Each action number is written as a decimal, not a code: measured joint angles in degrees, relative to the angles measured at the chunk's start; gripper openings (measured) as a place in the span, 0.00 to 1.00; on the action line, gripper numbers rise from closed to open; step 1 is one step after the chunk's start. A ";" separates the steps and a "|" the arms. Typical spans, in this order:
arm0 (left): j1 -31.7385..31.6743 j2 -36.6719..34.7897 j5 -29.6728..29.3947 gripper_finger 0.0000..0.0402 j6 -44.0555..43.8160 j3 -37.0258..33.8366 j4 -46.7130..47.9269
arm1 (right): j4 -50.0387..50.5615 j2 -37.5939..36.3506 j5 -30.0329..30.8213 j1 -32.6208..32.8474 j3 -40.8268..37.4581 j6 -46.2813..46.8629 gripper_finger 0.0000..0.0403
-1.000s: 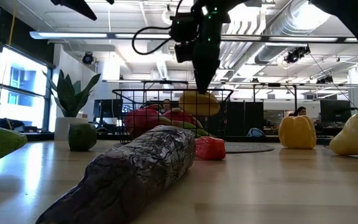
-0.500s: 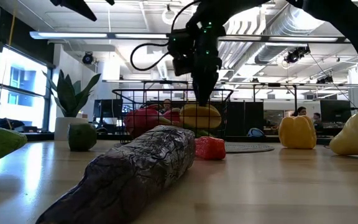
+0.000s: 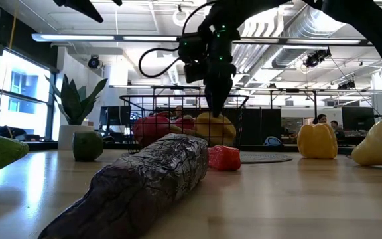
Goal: Build produce basket
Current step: Put the yellow starfruit into the black wire basket, then put the green lime into the black wire basket
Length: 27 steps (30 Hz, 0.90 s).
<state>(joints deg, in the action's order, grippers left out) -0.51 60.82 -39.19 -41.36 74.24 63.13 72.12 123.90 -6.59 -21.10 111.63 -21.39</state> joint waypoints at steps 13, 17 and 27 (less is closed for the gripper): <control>0.00 0.00 2.02 1.00 1.66 0.00 0.04 | 3.90 -0.13 -0.02 0.24 6.08 9.20 0.37; 0.01 0.00 3.02 1.00 3.32 0.00 0.04 | 5.76 -0.13 -0.02 0.24 10.33 12.38 0.37; 0.02 0.02 5.05 1.00 9.07 0.00 0.03 | 9.54 -0.13 -0.14 3.23 20.49 19.10 0.37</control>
<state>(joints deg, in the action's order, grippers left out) -0.49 60.84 -34.14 -32.30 74.24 63.16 81.66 123.76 -6.73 -17.88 132.12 -2.29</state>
